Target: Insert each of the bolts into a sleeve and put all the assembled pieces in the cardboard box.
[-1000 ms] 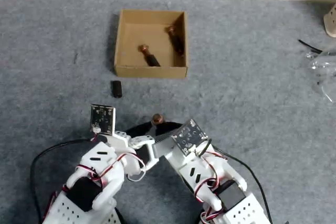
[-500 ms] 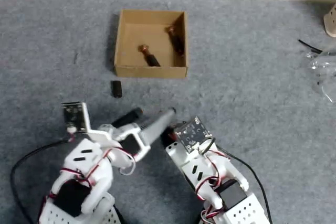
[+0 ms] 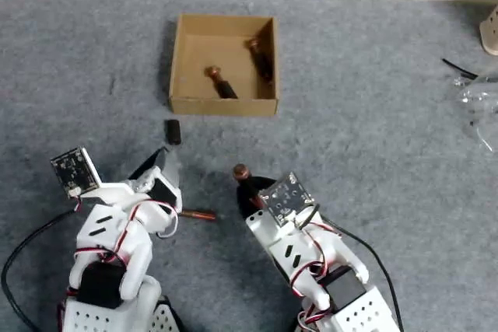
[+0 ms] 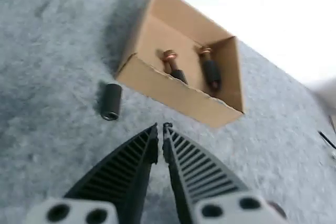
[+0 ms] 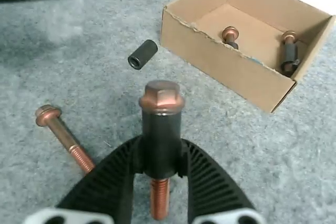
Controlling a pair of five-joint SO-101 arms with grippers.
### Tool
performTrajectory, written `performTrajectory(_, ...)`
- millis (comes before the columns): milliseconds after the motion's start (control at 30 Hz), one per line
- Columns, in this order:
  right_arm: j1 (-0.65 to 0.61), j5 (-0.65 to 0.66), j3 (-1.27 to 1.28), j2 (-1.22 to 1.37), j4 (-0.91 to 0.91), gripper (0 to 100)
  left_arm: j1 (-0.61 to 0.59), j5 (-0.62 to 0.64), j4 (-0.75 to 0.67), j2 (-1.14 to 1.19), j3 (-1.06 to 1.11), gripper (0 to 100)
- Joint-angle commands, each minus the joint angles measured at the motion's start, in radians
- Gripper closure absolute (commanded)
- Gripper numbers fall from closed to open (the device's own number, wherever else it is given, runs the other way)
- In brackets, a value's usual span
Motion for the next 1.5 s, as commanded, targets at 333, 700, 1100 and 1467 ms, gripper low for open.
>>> performTrajectory(333, 0.070, 0.011, 0.041, 0.002, -0.058, 99.5, -0.252, -0.068, -0.149, -0.010, 0.117, 98)
performTrajectory(700, 0.065, 0.011, 0.039, 0.002, -0.058, 99.5, -0.252, -0.218, -0.133, -0.010, 0.128, 99)
performTrajectory(1100, 0.036, 0.052, -0.417, 0.321, -0.005, 99.5, -0.255, -0.222, -0.138, -0.010, 0.128, 99)
performTrajectory(1467, 0.048, 0.052, -1.144, 1.233, -0.004, 99.5, -0.255, -0.224, -0.181, -0.010, 0.168, 99)
